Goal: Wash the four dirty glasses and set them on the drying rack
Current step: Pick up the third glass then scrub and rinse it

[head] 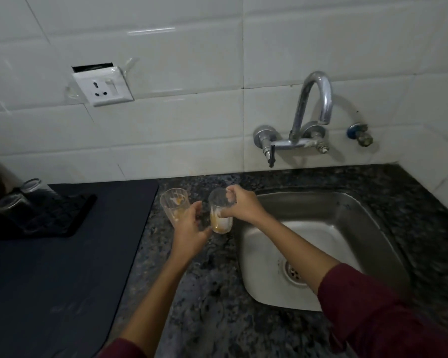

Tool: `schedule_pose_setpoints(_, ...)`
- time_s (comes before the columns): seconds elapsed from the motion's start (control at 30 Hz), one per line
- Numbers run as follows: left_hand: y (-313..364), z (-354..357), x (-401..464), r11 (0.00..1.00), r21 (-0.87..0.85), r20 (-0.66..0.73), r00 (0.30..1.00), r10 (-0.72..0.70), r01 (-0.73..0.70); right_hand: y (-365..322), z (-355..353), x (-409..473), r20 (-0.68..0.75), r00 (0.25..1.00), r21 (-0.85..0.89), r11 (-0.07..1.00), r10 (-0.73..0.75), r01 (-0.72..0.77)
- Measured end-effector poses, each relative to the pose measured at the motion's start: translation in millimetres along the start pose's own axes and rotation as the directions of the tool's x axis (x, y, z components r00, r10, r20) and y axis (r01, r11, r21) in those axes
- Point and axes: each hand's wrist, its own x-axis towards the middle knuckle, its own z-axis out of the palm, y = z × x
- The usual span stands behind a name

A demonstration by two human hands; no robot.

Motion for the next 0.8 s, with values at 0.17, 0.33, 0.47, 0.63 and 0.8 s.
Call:
schedule_pose_setpoints(0.17,16.1,44.1,19.8,0.996,-0.083,0.118,0.992,0.035,-0.025,9.2,-35.1,-21.7,-0.033,0.999,0.127,0.992,0.015,-0.011)
schedule_pose_setpoints(0.33,25.7,66.3,46.0,0.994,-0.089,0.11,0.991,0.075,-0.065,15.0,-62.9,-26.0,-0.099,0.993,0.16,0.986,0.066,-0.05)
schedule_pose_setpoints(0.47,27.0,74.5,62.9,0.994,-0.087,0.153,0.985,0.077,-0.064,15.1,-92.6,9.2,-0.41,0.902,-0.043,0.984,0.138,-0.17)
schedule_pose_setpoints(0.63,25.1,75.6,67.8,0.994,-0.064,0.164,0.982,0.095,-0.085,9.4,-98.2,52.5,-0.405,0.907,-0.282,0.927,0.117,-0.246)
schedule_pose_setpoints(0.8,9.5,72.3,69.6,0.992,-0.1,0.185,0.979,0.091,-0.073,19.3,-94.4,63.7,-0.423,0.905,-0.543,0.811,-0.038,-0.22)
